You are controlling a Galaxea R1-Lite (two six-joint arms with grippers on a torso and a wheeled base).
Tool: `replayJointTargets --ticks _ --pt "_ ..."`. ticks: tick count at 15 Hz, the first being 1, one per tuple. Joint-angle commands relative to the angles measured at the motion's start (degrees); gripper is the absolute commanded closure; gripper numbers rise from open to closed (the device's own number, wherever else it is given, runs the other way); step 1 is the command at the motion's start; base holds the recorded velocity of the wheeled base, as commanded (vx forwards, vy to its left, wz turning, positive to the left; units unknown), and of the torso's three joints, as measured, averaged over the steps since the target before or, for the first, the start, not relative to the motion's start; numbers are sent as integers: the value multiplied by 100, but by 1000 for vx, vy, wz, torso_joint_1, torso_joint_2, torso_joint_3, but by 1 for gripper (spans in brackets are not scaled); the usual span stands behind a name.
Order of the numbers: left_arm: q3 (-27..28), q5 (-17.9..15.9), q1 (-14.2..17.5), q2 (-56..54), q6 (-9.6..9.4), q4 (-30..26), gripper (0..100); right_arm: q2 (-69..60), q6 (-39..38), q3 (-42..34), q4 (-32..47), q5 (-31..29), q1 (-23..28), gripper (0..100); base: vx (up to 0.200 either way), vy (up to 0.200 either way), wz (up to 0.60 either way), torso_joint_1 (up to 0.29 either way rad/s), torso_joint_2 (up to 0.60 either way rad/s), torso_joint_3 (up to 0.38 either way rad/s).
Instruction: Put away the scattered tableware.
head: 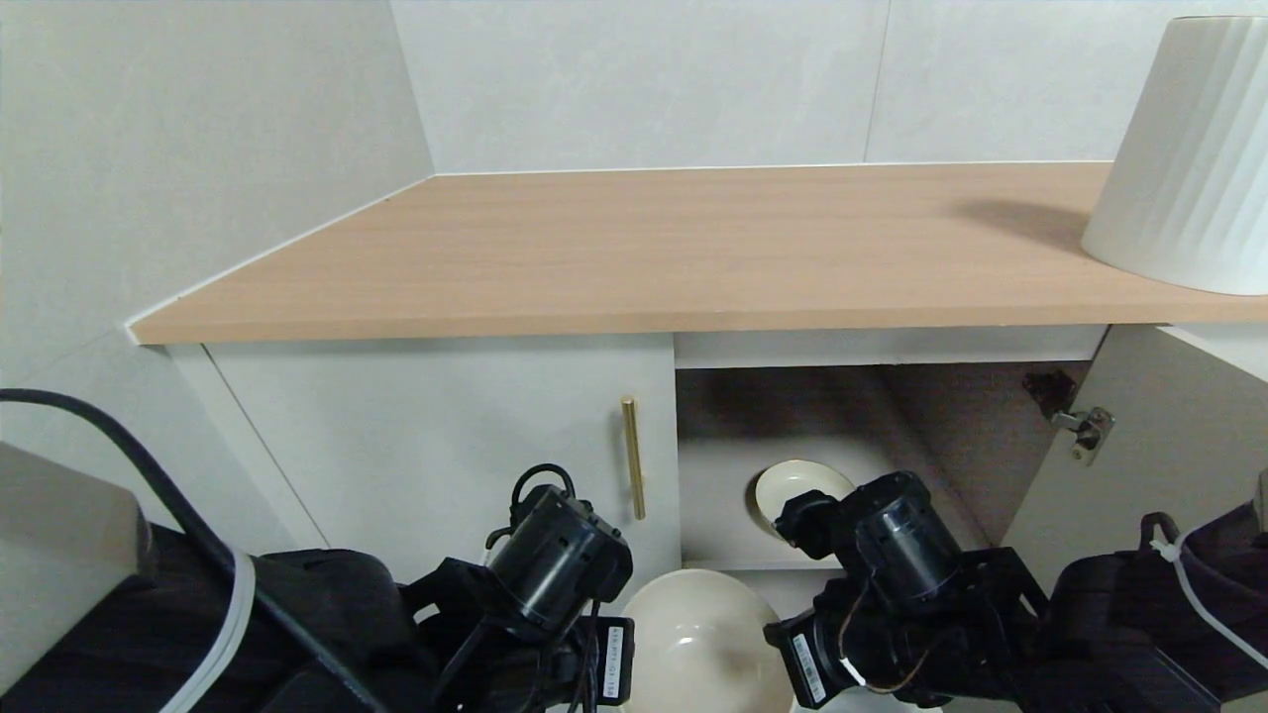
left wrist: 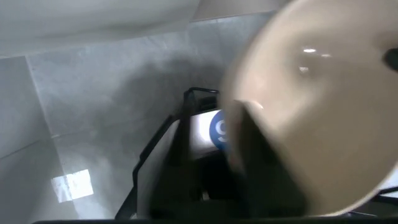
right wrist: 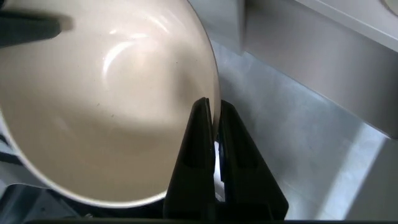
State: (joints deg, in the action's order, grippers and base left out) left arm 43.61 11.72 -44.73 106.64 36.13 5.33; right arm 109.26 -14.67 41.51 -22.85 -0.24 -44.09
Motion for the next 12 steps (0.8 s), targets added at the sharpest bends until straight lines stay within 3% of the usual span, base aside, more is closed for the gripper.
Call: replayJointTargets --ticks 1,8,12 --pt "8 -29 -10 -21 8 47 0 16 -1 6 -27 33 -12 100 0 0 0 0 0 0" --pt "8 -20 -10 -21 -1 47 0 51 25 6 -18 -64 94 100 0 0 0 0 0 0" --pt "-1 -20 -1 -21 8 39 0 605 175 569 738 -1048 753 100 0 0 0 0 0 0"
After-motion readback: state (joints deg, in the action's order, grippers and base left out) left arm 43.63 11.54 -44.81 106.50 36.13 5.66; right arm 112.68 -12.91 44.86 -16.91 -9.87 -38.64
